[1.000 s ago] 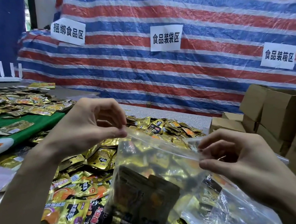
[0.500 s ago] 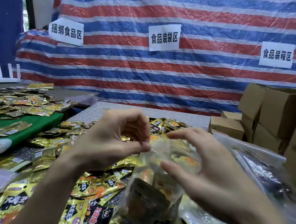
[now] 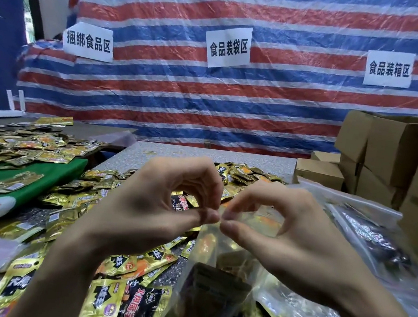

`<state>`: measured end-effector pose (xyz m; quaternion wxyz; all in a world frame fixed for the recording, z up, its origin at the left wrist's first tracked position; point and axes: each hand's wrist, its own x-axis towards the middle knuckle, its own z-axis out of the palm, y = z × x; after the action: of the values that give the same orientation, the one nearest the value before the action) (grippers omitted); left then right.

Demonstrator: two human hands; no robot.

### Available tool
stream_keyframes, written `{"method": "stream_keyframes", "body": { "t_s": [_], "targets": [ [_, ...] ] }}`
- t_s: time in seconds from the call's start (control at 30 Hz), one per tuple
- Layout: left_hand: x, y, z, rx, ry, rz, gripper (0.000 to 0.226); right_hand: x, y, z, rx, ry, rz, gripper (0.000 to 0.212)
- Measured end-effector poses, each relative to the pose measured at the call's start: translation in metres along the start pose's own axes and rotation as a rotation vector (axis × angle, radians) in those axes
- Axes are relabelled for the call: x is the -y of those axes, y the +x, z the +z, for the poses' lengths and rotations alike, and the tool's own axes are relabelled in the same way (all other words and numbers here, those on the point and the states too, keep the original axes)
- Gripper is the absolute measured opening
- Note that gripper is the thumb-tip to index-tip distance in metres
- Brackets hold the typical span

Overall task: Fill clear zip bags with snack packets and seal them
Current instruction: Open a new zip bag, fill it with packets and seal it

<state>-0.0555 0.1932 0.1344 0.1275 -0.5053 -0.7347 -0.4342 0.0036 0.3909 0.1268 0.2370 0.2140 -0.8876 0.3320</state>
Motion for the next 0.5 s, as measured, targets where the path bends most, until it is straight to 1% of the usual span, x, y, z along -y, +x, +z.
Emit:
{"method": "stream_keyframes", "body": {
  "t_s": [0.1,0.2,0.3,0.37,0.43,0.5],
  "targets": [
    [-0.0042,-0.0023,-0.0022,0.005,0.019,0.018,0.016,0.0038,-0.0002,-0.001,0.011,0.048,-0.004,0.007],
    [-0.0066,-0.0031,-0.0024,0.013,0.032,0.006,0.013,0.0058,-0.0011,0.0001,-0.025,0.077,-0.005,0.012],
    [-0.0038,-0.0032,-0.0022,0.102,0.132,-0.075,0.007,0.0073,-0.0018,0.0043,-0.055,0.077,0.003,0.012],
    [-0.002,-0.0035,-0.0027,0.157,0.2,-0.084,0.015,0.0077,-0.002,0.006,-0.056,0.12,0.025,0.009],
    [-0.0037,-0.0035,-0.0036,0.173,0.215,-0.047,0.016,0.008,-0.0022,0.0035,-0.026,0.155,0.043,0.007],
    [-0.0056,-0.0031,-0.0032,0.183,0.23,-0.01,0.015,0.0069,-0.0027,-0.0035,0.042,0.139,0.05,0.007]
  ]
}}
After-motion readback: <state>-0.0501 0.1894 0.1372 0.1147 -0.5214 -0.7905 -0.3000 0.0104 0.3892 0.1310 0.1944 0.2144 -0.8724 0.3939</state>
